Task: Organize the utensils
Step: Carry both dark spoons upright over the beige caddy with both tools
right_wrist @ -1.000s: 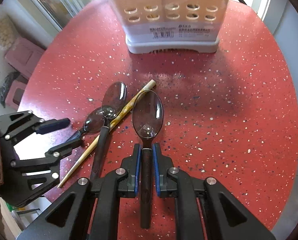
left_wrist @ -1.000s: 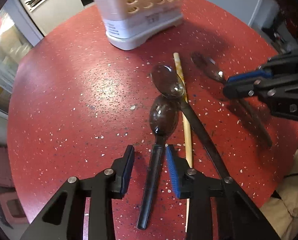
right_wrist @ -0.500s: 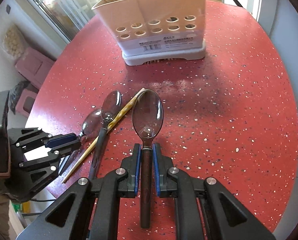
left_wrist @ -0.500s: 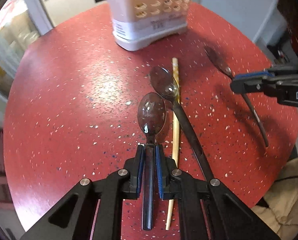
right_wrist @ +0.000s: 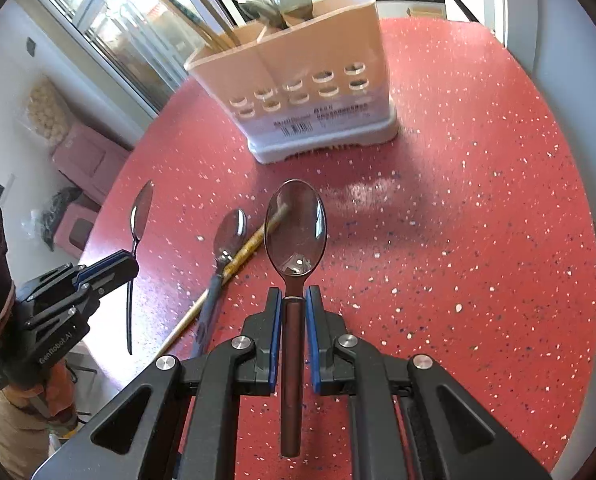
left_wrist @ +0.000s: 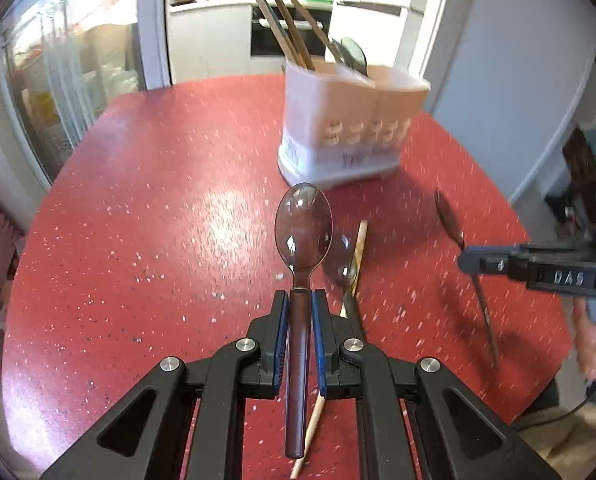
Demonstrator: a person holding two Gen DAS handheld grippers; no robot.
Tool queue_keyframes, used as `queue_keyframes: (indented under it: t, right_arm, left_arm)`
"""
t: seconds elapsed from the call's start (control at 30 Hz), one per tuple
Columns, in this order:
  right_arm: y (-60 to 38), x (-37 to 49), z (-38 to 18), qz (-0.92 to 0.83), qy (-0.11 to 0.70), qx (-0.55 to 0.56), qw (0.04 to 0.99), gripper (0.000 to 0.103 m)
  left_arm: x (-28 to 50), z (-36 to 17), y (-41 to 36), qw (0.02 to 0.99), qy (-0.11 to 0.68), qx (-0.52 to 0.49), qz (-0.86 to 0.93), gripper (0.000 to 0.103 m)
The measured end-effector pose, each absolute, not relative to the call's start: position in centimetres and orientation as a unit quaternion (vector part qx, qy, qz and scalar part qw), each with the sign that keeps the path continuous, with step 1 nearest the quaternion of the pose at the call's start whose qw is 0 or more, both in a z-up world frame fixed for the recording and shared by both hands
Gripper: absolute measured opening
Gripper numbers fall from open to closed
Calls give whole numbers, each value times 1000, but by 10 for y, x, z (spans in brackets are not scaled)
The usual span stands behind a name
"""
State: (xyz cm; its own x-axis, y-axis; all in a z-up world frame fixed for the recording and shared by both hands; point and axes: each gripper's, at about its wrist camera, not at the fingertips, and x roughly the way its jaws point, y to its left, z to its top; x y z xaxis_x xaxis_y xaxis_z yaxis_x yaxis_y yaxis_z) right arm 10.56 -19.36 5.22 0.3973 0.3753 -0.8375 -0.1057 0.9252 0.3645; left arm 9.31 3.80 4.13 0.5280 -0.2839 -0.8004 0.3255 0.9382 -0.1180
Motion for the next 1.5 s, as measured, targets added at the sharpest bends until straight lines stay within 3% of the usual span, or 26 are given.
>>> queue_keyframes:
  t: [0.4,0.83,1.17,1.5]
  right_arm:
    - [-206,107,107,178,445,124,869,13]
    - [-212,168,165,180,381,113,900,13]
    - [-213,235,196,187,341,101,916,13]
    - [-204,282,186,188,273,66,941,13]
  left_arm:
    - [113,101,19,916,361,-45,-167,41]
    - [186,153,-7,943,284,-88,-150,41]
    - [246,153,-24,955,249,-96,-126,41]
    - [270,121,-40,967,215,-94,-94,41]
